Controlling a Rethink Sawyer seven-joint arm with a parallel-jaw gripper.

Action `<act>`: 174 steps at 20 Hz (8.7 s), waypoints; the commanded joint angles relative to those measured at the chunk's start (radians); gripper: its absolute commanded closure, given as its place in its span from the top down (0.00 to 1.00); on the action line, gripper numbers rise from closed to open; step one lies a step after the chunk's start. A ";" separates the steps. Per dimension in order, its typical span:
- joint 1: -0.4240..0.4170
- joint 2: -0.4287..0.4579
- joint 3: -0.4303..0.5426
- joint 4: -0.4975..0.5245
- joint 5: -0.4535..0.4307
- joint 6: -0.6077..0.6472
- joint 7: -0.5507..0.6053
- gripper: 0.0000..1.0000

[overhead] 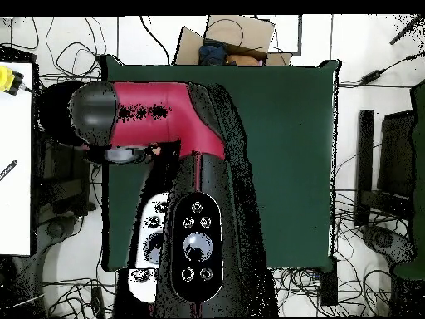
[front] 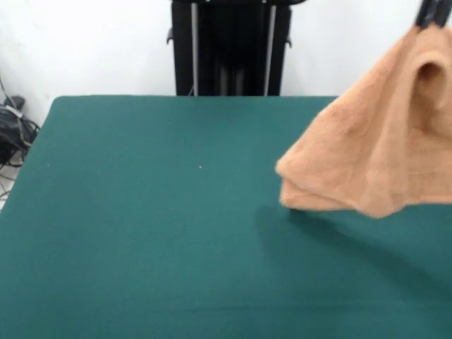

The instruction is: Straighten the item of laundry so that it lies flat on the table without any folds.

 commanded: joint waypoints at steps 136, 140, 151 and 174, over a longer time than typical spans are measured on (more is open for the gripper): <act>-0.110 -0.052 0.111 0.764 -0.141 -0.836 0.214 1.00; -0.100 -0.050 0.106 0.753 -0.146 -0.821 0.212 1.00; -0.088 -0.053 0.111 0.772 -0.131 -0.824 0.227 1.00; -0.074 0.424 0.162 0.327 -0.070 -1.114 0.177 1.00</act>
